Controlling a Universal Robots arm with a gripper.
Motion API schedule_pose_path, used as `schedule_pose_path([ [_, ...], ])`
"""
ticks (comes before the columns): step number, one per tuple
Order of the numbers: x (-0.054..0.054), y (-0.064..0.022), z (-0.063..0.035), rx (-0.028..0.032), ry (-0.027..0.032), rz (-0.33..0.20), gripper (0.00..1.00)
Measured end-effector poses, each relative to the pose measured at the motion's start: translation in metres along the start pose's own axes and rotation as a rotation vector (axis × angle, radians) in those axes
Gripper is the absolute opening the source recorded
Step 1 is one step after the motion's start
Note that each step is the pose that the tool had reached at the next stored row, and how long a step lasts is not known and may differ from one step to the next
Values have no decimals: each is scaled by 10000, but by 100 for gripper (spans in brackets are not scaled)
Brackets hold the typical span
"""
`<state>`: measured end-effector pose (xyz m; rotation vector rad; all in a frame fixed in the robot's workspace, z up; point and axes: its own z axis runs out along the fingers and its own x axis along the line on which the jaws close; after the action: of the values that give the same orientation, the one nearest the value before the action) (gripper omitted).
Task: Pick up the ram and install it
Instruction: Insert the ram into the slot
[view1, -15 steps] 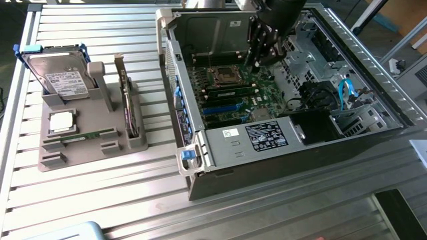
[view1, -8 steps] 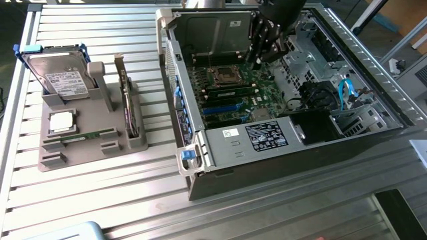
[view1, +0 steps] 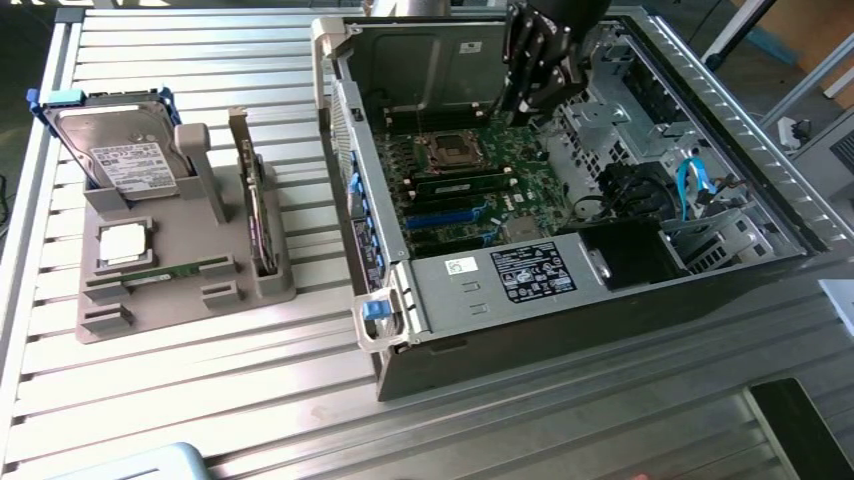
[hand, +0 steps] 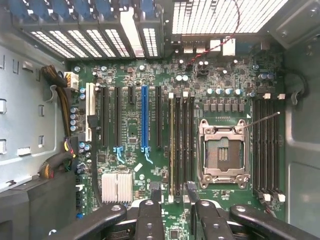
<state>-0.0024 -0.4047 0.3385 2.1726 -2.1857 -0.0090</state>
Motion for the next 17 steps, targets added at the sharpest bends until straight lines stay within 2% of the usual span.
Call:
schedule_pose_path([
  [3, 1, 8, -50, 14, 0, 2, 32],
  [5, 1, 24, -54, 73, 3, 3, 32],
  [7, 1, 32, -54, 106, 1, 4, 32],
  [17, 3, 34, -89, 113, 0, 4, 32],
])
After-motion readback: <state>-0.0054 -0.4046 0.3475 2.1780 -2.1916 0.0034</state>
